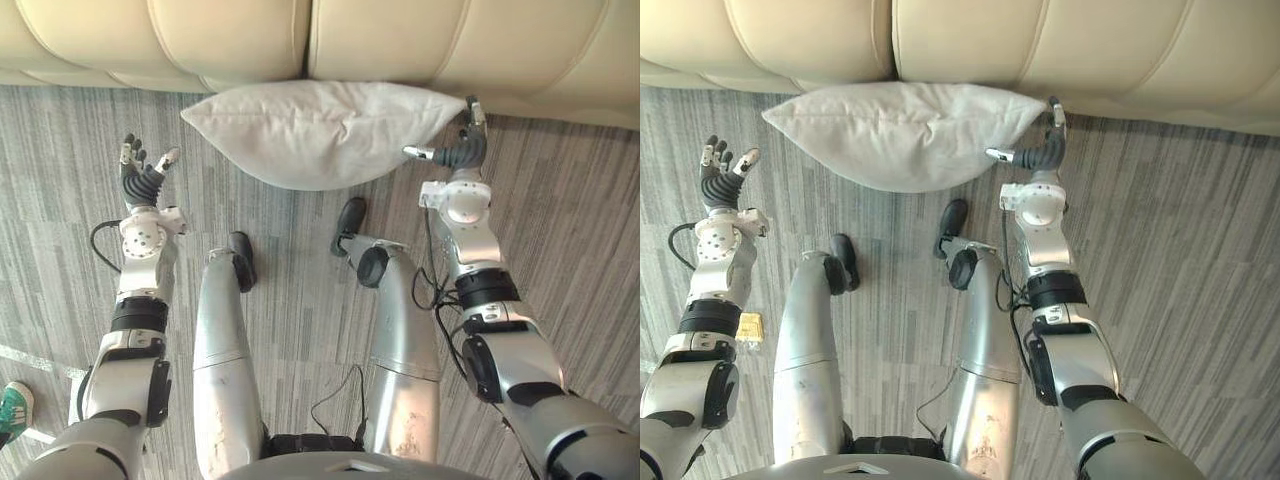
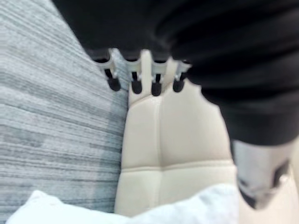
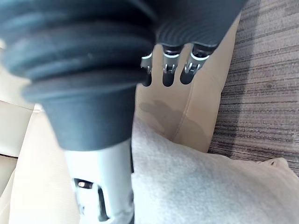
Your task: Pick up cushions and gather them together orderly.
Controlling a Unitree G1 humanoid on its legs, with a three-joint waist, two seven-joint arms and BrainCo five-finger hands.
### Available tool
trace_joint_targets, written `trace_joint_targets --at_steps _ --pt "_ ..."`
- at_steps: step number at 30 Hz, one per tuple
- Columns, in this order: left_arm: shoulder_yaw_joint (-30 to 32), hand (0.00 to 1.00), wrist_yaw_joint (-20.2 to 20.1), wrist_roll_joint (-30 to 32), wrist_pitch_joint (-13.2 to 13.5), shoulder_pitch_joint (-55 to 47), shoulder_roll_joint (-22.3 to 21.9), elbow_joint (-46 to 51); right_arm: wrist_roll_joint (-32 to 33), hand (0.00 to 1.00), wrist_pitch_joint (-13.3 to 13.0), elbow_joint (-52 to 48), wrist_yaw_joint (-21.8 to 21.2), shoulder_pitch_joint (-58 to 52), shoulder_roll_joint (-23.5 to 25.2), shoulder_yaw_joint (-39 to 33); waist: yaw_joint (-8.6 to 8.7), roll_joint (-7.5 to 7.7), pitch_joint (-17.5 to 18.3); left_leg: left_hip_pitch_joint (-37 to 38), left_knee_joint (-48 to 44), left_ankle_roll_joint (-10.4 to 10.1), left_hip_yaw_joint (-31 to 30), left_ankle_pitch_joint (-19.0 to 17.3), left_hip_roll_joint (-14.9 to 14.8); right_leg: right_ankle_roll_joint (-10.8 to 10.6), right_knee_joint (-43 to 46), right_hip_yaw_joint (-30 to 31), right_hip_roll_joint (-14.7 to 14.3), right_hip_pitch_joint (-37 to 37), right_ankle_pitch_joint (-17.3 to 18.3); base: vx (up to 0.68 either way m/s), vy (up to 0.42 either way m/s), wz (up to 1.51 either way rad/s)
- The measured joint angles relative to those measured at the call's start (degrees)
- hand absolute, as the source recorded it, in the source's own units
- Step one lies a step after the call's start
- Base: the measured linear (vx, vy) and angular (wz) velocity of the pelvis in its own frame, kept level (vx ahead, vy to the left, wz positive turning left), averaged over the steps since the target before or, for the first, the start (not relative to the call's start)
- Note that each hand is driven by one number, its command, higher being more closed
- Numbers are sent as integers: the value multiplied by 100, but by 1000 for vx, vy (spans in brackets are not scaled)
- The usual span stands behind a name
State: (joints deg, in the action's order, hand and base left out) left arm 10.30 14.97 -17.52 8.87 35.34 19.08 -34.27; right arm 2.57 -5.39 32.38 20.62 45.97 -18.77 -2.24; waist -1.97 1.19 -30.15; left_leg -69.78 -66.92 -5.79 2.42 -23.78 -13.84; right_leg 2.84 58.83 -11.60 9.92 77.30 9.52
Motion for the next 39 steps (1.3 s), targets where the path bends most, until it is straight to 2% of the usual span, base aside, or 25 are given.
trace_joint_targets --at_steps 3,6,10,14,15,16,19,23,29,34,39 --pt "55 0 107 -110 1 111 -36 13 51 0 3 -1 137 153 61 235 12 2 -1 -449 -246 32 -98 -30 -30 -5 210 -18 -3 399 12 -115 -14 1" --pt "48 0 199 -166 2 264 -216 278 48 0 13 -9 189 335 325 476 13 3 -5 -753 -302 -9 -120 28 -63 -15 269 -29 -10 706 0 -87 -15 1" --pt "-276 0 251 -121 22 524 -414 454 40 0 20 -43 225 507 701 698 30 4 -5 -851 -302 -88 -208 71 -73 7 335 -85 -13 795 13 -37 -18 4" --pt "-632 0 368 96 26 1075 -665 455 51 0 21 -110 380 717 849 804 87 4 -5 -979 -313 -139 -236 98 -76 11 356 -106 -19 911 15 -8 -5 1" --pt "-704 0 410 150 26 1175 -712 455 56 100 22 -168 388 719 907 812 112 4 -5 -998 -320 -143 -238 101 -78 11 364 -106 -21 932 15 0 0 0" --pt "-729 100 450 175 26 1241 -748 455 57 100 23 -212 391 720 942 822 128 4 -5 -1010 -322 -159 -237 109 -79 13 368 -105 -22 945 14 0 0 0" --pt "-820 100 655 209 21 1484 -815 455 189 100 23 -234 475 799 1078 881 191 4 -4 -1016 -324 -163 -235 110 -97 44 376 -104 -39 965 -5 0 0 0" --pt "-840 100 832 270 -28 1534 -831 455 240 100 27 -266 589 828 1112 883 187 4 -3 -1014 -349 -166 -237 111 -117 72 375 -103 -70 963 -21 -15 -2 -4" --pt "-872 100 1004 315 -100 1562 -637 458 282 100 77 -590 619 751 1090 876 190 3 2 -883 -388 -182 -235 112 -154 101 344 -100 -114 829 -40 -29 -7 -5" --pt "-937 100 1024 315 -103 1542 -555 754 393 100 77 -1330 617 435 1089 869 181 3 10 -380 -120 -211 -160 130 -164 115 56 -104 -179 340 -87 -24 -10 -5" --pt "-1194 100 987 315 -100 1285 -647 1206 404 100 68 -1808 609 76 1122 871 189 2 17 484 433 -220 -10 173 -167 130 -464 -112 -256 -483 -152 -2 -4 -5"
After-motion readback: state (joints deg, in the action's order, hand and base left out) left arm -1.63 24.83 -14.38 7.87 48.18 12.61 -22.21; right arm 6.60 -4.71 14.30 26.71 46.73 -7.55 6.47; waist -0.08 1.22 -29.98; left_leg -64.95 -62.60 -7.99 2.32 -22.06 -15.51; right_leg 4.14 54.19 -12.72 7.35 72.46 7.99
